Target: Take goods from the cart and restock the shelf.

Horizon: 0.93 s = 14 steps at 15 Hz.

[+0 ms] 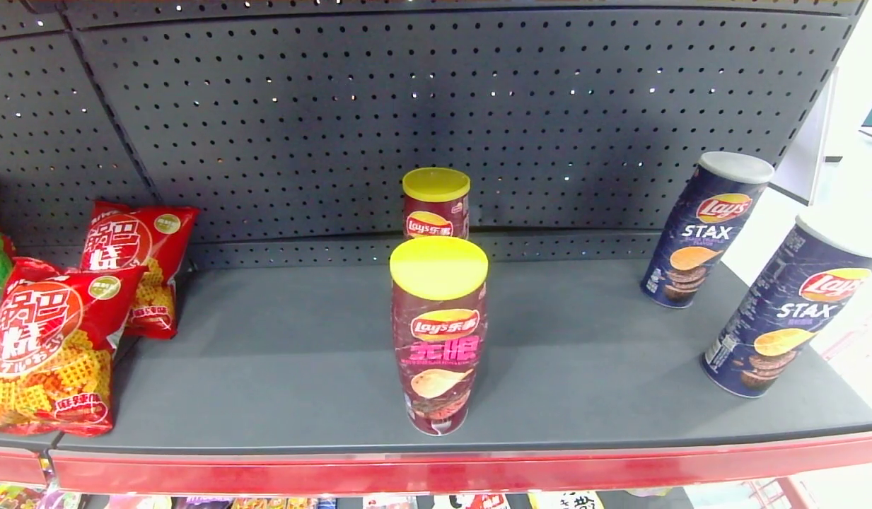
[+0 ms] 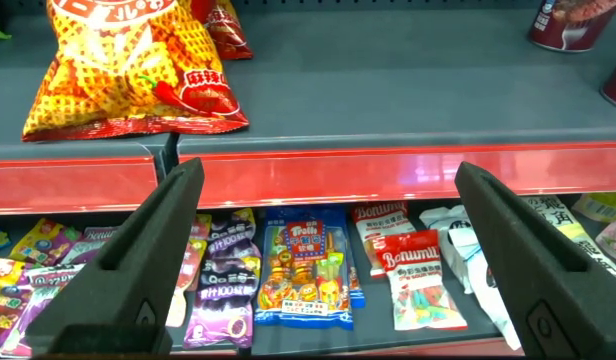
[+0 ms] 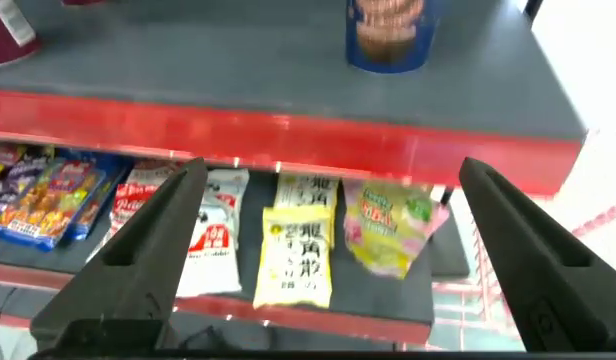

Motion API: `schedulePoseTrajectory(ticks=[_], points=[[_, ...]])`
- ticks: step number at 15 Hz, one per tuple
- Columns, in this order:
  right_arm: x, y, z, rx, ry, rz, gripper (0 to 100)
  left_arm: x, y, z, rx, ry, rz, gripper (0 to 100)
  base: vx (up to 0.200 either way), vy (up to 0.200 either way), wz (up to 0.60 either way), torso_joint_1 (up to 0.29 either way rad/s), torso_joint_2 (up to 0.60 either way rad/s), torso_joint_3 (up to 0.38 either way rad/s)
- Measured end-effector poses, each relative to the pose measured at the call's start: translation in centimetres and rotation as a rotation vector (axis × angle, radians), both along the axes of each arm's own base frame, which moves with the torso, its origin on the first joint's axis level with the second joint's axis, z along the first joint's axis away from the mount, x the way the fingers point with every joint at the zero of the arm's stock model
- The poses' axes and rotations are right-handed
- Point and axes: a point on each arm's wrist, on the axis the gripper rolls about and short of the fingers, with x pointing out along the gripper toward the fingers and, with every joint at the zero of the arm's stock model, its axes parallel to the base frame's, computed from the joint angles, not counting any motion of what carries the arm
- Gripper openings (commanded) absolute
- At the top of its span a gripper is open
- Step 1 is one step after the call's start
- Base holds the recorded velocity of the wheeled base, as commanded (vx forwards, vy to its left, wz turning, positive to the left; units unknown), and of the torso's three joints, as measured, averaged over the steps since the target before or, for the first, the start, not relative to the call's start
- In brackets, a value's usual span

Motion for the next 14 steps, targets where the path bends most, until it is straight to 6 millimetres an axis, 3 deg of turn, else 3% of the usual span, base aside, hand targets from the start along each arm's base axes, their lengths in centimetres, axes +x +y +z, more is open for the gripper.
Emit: schedulePoseTrajectory(ticks=[14], points=[[-0.83,-0.28,-0.67,0.054,-0.055,-0.234,100,0.0,0.0,0.0,0.0,0.0,0.0,100,0.0,0.0,0.0,0.0,0.0,0.0]])
